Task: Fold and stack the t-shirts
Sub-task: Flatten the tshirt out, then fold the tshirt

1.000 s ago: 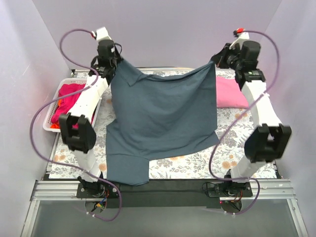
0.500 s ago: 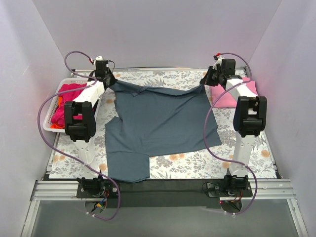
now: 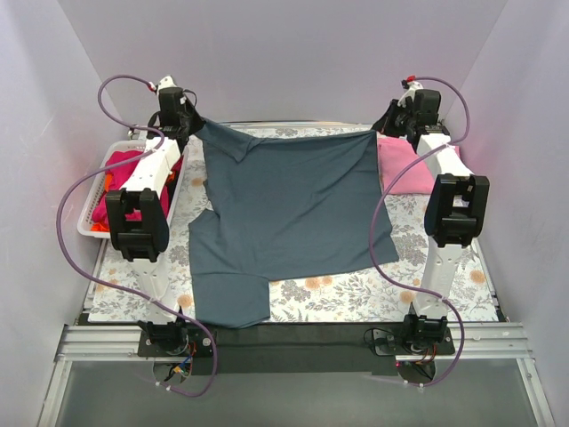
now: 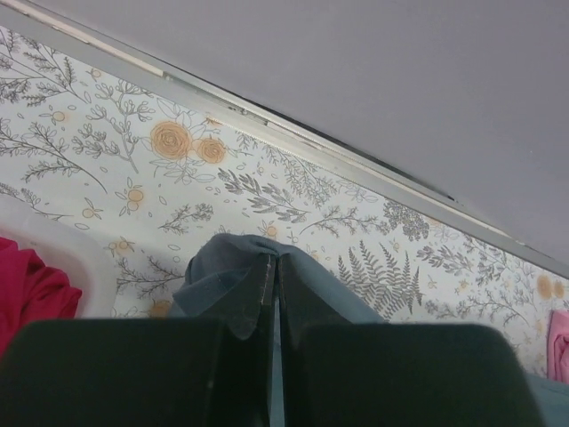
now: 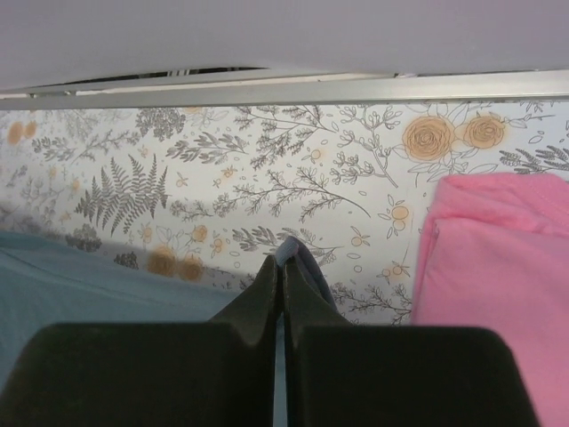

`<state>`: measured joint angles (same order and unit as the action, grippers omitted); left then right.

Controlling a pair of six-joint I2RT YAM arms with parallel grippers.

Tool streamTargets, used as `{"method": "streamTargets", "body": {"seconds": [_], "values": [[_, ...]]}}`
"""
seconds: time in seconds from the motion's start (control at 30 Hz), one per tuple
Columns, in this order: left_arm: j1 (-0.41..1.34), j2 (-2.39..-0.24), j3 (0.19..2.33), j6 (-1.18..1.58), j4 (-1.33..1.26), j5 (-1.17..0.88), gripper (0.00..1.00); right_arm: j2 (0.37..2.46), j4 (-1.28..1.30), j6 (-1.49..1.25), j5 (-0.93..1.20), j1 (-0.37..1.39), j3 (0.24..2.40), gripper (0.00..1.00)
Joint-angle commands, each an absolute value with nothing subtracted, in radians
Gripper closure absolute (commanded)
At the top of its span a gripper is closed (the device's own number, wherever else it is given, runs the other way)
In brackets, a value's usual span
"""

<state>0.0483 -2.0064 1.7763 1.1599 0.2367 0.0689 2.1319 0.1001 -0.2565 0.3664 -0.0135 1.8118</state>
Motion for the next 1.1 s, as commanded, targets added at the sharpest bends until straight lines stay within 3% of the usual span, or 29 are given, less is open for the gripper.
{"method": "streamTargets", "body": {"seconds": [0.0,0.33,1.07], "values": [[0.043,-1.939,1.769,1.167,0.236,0.049,1.00,2.146,0.048,-0.267,0.380,-0.037,1.878,0.99],[0.041,-2.042,1.948,1.166,0.337,0.019,1.00,2.164,0.064,-0.317,0.439,-0.049,1.916,0.99],[0.041,-1.752,1.674,1.305,0.525,-0.133,1.00,2.002,0.192,-0.339,0.462,-0.072,1.700,0.99]]}}
